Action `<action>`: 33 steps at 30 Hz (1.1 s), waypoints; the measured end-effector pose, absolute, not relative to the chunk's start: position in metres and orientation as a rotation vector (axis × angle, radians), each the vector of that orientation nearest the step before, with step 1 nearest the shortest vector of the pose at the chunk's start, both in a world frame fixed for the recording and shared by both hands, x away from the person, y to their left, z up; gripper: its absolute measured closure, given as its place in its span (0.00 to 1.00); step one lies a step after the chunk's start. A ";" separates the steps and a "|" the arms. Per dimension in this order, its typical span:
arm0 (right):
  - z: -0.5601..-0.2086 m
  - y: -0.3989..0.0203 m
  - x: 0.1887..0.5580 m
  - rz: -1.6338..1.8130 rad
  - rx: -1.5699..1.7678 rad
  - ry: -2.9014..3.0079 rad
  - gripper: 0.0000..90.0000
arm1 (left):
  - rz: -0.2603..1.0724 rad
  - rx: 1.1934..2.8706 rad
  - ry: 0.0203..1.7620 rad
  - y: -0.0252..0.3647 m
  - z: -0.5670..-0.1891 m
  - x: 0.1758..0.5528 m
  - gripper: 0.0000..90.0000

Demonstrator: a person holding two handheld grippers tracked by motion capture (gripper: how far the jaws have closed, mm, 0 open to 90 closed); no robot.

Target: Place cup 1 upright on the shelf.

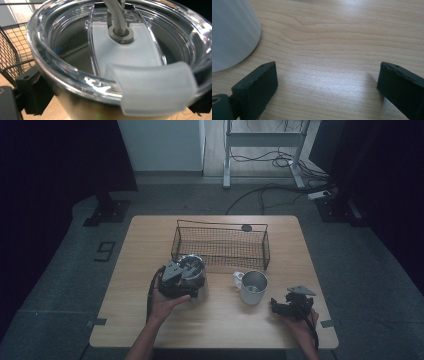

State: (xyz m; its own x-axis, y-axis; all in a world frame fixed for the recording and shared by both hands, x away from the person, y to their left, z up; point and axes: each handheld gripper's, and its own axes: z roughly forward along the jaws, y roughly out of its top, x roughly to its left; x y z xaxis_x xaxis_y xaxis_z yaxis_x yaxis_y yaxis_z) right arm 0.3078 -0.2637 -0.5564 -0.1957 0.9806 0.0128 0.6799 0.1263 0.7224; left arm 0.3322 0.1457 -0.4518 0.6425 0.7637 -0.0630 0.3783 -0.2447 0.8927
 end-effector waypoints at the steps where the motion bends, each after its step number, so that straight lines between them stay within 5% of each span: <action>1: -0.556 -0.264 0.308 0.839 1.597 1.937 0.03 | 0.484 1.859 0.907 0.146 -0.450 0.332 0.04; 33: -0.556 -0.264 0.308 0.840 1.602 1.930 0.04 | 0.515 1.834 0.894 0.149 -0.426 0.348 0.04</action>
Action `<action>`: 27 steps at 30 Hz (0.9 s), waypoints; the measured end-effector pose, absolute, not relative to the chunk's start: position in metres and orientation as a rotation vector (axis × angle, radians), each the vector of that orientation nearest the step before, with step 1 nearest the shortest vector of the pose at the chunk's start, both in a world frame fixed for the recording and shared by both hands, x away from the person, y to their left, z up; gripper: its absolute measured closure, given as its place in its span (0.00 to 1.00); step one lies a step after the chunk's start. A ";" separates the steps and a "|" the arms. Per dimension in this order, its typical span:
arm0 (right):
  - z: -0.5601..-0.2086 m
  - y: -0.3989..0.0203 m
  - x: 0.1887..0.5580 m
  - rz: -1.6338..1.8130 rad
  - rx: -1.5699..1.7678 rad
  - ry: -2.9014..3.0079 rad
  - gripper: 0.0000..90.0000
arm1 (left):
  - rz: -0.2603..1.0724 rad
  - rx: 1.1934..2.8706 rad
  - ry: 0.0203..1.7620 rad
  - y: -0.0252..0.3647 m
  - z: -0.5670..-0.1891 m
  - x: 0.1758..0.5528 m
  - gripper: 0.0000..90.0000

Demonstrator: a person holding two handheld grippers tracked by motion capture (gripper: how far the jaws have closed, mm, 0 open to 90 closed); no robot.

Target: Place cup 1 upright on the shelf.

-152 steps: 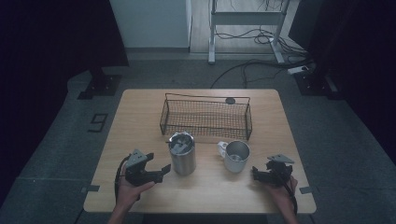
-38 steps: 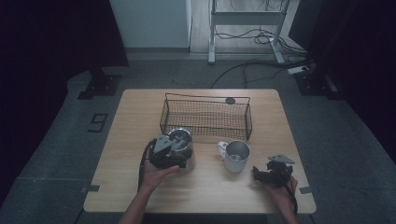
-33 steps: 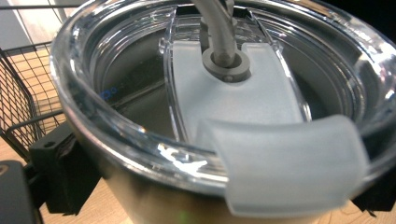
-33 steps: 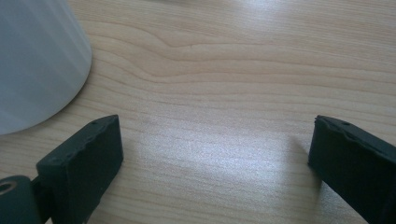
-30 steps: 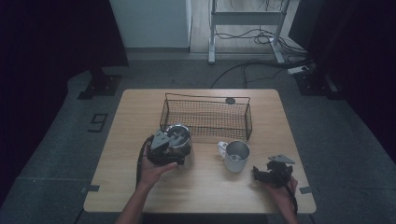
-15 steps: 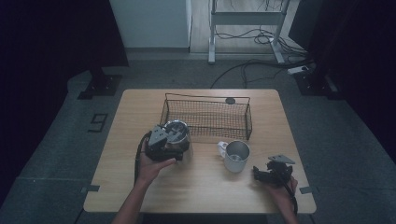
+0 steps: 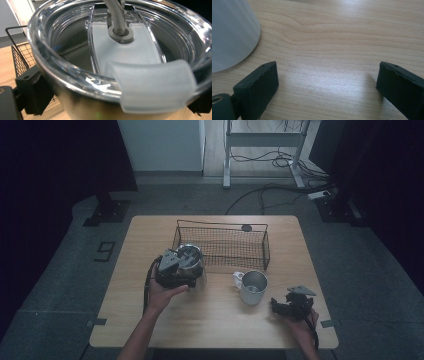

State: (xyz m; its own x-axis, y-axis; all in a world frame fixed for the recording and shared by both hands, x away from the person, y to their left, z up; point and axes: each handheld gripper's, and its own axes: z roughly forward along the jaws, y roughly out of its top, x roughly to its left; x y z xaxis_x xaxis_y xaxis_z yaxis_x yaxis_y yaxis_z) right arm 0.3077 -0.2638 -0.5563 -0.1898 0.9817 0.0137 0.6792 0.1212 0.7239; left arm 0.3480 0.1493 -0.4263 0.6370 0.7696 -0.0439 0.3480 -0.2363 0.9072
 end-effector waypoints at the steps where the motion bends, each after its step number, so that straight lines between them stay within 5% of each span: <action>1: -0.556 -0.264 0.308 0.840 1.602 1.930 0.04 | 0.516 1.833 0.896 0.149 -0.426 0.349 0.04; 27: -0.556 -0.264 0.308 0.839 1.601 1.931 0.04 | 0.533 1.822 0.900 0.149 -0.409 0.364 0.04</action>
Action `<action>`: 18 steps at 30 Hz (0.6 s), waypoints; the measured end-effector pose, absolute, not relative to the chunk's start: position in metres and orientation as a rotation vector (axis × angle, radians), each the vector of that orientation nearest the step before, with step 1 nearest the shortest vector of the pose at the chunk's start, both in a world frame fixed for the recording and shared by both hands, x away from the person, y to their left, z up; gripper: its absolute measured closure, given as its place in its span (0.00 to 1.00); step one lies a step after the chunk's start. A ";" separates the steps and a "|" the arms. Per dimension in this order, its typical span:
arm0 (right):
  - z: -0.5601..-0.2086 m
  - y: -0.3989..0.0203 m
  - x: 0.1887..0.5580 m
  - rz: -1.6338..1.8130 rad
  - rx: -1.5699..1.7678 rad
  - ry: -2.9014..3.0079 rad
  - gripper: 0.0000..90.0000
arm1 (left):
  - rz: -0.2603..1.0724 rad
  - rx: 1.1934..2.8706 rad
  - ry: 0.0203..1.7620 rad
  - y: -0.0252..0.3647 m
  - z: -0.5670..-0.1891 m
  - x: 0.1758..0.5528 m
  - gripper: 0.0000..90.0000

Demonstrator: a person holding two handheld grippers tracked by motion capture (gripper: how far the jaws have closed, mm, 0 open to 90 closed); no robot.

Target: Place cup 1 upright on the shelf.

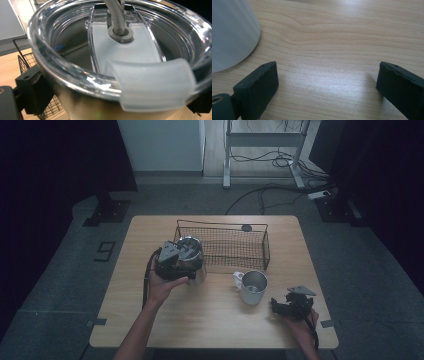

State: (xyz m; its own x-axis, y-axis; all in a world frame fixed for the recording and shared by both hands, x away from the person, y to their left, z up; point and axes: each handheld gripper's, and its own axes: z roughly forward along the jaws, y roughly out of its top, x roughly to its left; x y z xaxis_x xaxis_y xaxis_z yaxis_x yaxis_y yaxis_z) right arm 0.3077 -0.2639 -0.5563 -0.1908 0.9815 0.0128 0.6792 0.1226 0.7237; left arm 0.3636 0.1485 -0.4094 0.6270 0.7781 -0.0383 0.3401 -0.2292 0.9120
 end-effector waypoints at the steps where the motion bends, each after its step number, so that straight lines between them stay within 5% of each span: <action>1: -0.556 -0.264 0.308 0.839 1.601 1.931 0.04 | 0.533 1.820 0.901 0.149 -0.409 0.364 0.04; 18: -0.556 -0.264 0.307 0.839 1.602 1.926 0.05 | 0.522 1.810 0.921 0.149 -0.405 0.375 0.04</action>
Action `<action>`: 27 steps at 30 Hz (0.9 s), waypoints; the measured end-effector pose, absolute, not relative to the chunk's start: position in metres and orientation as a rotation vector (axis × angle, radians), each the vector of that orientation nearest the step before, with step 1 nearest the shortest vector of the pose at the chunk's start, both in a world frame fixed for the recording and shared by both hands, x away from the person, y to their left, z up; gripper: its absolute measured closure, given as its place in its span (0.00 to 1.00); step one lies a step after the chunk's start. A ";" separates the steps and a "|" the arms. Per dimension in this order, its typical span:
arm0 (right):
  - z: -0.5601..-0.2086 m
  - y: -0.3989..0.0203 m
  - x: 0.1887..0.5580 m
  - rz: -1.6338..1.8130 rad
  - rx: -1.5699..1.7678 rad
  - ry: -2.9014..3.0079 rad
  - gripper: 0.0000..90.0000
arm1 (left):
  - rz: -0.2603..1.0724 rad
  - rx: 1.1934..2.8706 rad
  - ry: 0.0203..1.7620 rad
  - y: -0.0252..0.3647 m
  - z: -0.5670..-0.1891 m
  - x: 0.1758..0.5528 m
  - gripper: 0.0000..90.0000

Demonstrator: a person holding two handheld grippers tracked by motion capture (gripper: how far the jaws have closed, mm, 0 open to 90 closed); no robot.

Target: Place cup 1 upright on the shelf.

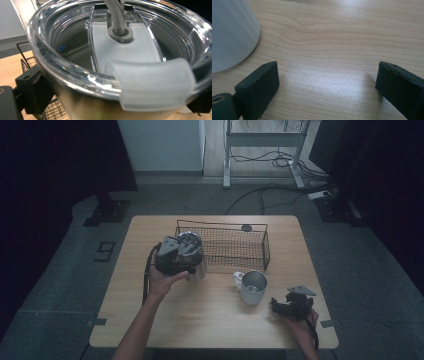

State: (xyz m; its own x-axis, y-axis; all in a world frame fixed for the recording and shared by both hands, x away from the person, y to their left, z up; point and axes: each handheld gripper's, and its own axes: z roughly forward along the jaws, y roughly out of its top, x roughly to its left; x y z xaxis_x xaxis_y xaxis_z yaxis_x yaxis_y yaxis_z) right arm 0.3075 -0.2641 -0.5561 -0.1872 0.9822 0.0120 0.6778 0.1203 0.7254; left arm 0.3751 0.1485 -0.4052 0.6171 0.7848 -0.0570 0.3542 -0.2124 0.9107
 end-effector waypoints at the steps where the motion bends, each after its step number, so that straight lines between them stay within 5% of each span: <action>1: -0.556 -0.264 0.307 0.839 1.602 1.925 0.05 | 0.522 1.810 0.921 0.148 -0.405 0.376 0.04; 27: -0.556 -0.264 0.307 0.839 1.603 1.924 0.06 | 0.538 1.792 0.921 0.146 -0.385 0.392 0.04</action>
State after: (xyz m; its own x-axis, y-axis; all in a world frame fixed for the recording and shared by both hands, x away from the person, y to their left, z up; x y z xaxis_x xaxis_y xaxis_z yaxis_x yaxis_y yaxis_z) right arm 0.3074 -0.2641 -0.5561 -0.1862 0.9824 0.0124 0.6775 0.1192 0.7258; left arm 0.3925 0.1464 -0.3855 0.6096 0.7909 -0.0538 0.3419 -0.2011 0.9180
